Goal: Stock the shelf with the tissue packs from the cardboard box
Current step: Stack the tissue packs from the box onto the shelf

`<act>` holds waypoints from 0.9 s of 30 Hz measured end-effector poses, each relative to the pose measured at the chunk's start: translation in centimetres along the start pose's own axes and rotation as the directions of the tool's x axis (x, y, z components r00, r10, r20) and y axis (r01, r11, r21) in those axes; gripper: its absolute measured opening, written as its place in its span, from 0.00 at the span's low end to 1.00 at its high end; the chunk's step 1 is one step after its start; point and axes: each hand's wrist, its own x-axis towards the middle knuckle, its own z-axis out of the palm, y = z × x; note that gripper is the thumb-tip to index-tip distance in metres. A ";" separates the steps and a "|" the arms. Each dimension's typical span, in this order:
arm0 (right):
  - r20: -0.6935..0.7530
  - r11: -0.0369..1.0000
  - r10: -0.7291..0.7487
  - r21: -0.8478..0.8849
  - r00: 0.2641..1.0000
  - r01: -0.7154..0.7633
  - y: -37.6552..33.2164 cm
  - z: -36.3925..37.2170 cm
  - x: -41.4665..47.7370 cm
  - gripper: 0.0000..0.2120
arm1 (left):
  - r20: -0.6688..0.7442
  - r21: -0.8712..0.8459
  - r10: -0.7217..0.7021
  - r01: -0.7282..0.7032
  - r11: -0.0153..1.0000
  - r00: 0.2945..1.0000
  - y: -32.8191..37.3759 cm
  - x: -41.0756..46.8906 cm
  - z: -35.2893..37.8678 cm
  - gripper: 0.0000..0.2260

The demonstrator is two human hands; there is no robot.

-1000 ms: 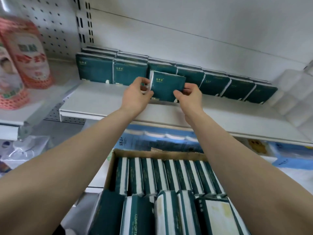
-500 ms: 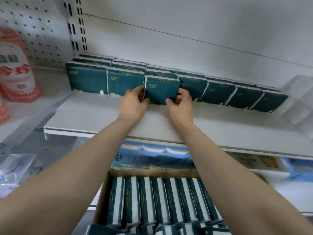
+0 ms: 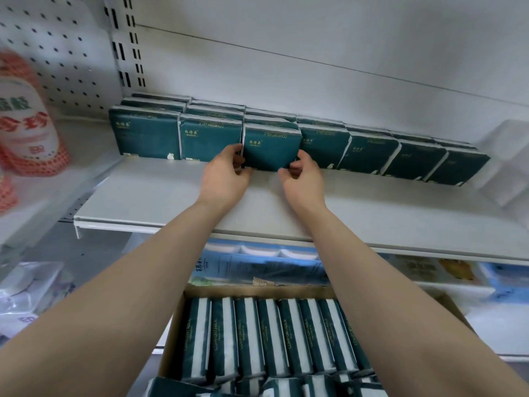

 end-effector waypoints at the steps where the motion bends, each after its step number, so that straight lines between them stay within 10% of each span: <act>1: 0.005 1.000 -0.004 -0.004 1.000 0.004 0.1 0.1 0.1 0.28 | 0.000 -0.006 -0.003 0.003 1.000 1.000 -0.1 0.0 0.0 0.21; 21: 0.061 0.999 -0.051 -0.014 0.997 0.052 -0.7 -7.3 -5.9 0.24 | -0.042 -0.104 0.100 -0.104 0.989 0.994 3.4 -5.2 -0.8 0.12; 27: 0.099 0.995 -0.016 -0.101 0.995 0.026 -0.1 -13.8 -13.5 0.20 | 0.187 -0.080 0.192 -0.180 0.980 0.963 8.1 -12.2 0.9 0.10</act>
